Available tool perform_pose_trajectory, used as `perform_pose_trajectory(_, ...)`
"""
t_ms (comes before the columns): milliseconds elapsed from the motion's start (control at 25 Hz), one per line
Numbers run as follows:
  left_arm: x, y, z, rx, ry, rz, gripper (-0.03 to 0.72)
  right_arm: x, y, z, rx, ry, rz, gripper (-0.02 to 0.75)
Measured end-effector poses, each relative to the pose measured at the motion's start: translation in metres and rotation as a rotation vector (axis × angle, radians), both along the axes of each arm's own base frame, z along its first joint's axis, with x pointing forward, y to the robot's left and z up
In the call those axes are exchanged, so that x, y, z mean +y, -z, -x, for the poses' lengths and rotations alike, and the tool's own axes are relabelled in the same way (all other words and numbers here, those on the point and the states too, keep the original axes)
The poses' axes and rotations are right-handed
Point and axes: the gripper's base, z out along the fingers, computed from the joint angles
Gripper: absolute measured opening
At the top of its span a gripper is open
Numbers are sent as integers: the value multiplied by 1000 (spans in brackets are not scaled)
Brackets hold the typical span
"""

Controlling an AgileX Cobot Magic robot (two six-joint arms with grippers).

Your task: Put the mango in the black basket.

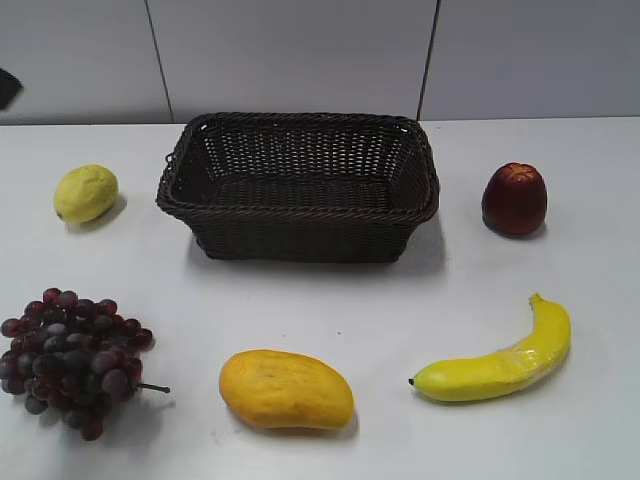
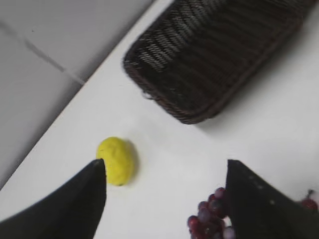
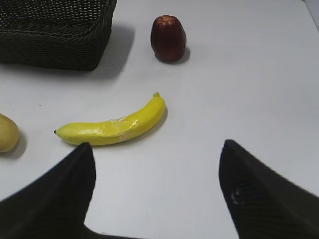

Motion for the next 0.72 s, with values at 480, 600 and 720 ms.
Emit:
perform_pose_trajectory(480, -136, 87, 25, 236, 603, -314, 576, 0, 0, 0, 0, 0, 0, 589)
perform_pose_trajectory(600, -154, 114, 28, 306, 654, -371, 576, 0, 0, 0, 0, 0, 0, 589)
perform_pose_trajectory(720, -164, 138, 26, 372, 677, -408, 576, 0, 0, 0, 0, 0, 0, 589)
